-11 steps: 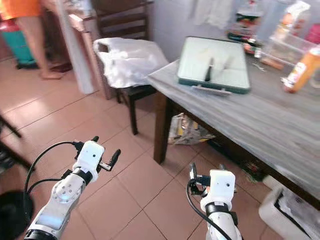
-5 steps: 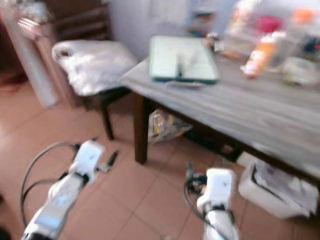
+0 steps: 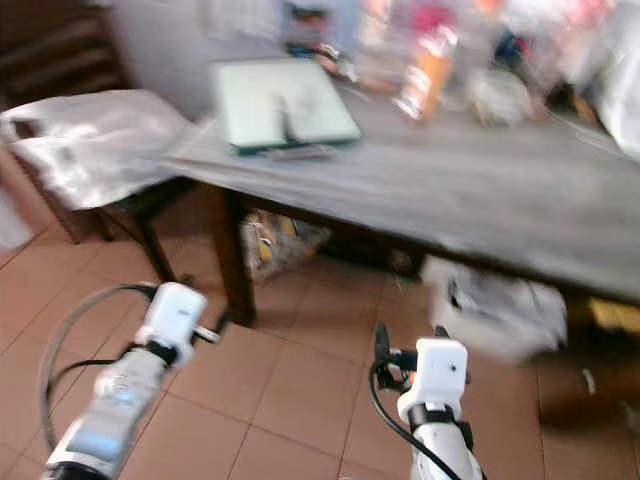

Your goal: Setting the table

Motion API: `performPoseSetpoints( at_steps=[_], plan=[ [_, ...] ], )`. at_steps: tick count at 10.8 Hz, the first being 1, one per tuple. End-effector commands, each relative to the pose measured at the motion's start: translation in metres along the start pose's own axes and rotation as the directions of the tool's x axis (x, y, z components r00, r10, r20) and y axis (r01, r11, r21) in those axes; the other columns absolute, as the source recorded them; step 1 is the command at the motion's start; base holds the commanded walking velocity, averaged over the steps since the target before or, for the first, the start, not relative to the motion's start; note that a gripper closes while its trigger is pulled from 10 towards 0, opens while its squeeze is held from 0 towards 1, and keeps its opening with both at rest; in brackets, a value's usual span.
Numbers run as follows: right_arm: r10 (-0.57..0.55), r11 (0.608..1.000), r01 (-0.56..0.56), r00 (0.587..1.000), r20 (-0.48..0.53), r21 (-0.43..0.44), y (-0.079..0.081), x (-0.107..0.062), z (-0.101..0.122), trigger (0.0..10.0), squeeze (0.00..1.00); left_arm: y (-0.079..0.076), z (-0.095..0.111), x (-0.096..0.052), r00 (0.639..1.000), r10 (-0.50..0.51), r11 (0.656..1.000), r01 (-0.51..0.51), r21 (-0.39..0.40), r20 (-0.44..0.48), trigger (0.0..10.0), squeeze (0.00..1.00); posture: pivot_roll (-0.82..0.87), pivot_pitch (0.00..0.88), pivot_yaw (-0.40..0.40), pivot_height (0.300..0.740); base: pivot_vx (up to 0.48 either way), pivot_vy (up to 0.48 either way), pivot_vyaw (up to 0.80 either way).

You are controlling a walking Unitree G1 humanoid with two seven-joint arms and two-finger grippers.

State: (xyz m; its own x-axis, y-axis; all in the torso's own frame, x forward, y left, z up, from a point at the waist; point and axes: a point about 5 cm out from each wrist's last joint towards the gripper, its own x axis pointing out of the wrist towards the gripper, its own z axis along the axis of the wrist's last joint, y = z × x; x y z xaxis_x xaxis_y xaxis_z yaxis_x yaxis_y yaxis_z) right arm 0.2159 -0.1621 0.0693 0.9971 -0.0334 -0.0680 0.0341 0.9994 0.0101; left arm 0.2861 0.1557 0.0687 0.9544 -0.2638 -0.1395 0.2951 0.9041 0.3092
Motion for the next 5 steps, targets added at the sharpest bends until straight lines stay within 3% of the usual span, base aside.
performPoseSetpoints(
  at_steps=[1,5],
  plan=[
    [-0.025,1.000,0.025,1.000,-0.016,-0.009,-0.0085,-0.0044,-0.0019,10.0,0.00,-0.0124,0.0030,0.0022,0.999,-0.045,0.999,0.045,-0.012,0.011,10.0,0.00,0.14,0.127,-0.027,0.740,0.000,0.000,-0.80],
    [-0.023,1.000,0.023,1.000,-0.019,-0.011,-0.0082,-0.0046,-0.0020,10.0,0.00,-0.0125,0.0021,0.0021,0.999,-0.050,0.999,0.050,-0.013,0.008,10.0,0.00,0.15,0.128,-0.028,0.740,0.000,0.000,-0.80]
  ],
)
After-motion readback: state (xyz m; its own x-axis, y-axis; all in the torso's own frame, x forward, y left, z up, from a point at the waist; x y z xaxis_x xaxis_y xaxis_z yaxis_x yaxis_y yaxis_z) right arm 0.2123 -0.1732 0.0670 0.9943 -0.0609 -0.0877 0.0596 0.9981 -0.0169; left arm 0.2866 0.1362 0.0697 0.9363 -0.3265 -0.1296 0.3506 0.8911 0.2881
